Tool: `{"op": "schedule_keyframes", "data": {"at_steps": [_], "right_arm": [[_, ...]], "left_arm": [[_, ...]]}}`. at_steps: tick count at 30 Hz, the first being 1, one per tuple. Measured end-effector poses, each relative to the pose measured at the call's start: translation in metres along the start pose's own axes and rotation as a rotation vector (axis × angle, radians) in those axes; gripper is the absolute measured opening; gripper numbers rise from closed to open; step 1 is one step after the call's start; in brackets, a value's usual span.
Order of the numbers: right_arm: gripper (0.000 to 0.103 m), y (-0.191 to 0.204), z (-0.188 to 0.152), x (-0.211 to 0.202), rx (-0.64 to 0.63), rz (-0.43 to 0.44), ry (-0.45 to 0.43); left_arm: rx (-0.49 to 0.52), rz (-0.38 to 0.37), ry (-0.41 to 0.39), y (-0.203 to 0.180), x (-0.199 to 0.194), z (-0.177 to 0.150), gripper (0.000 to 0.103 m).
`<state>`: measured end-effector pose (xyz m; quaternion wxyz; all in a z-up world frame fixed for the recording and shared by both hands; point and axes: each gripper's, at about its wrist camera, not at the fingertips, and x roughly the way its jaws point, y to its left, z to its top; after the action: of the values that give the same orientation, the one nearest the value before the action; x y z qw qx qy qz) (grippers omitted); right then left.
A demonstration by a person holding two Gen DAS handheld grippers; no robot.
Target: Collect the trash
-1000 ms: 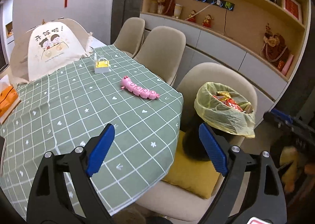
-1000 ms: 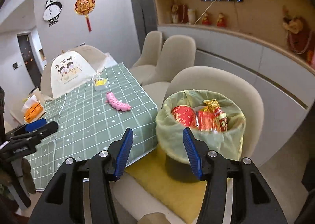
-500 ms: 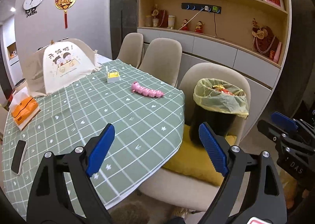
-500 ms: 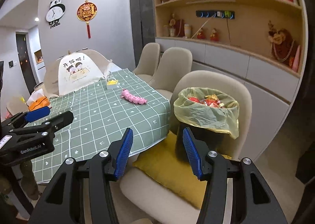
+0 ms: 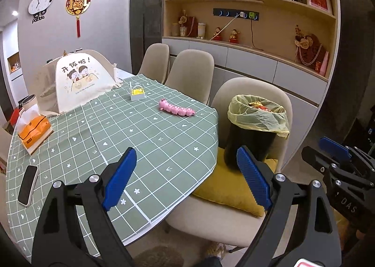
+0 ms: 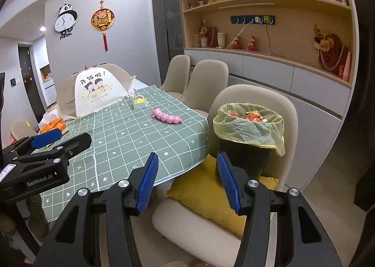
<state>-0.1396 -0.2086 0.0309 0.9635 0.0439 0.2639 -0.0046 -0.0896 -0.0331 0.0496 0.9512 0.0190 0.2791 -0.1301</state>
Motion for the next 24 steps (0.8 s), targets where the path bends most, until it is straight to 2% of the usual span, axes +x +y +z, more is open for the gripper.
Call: {"op": "schedule_keyframes", "data": {"at_steps": [6,24], "right_arm": [[0.05,0.001,0.0033,-0.0014,-0.007,0.0,-0.004],[0.05,0.0014,0.0072,0.0016,-0.022,-0.016,-0.002]], "left_arm": [[0.008,-0.004,-0.023,0.0024,-0.0044,0.0024,0.083],[0.001,-0.018,-0.012,0.0002,0.0018,0.0033,0.083]]}}
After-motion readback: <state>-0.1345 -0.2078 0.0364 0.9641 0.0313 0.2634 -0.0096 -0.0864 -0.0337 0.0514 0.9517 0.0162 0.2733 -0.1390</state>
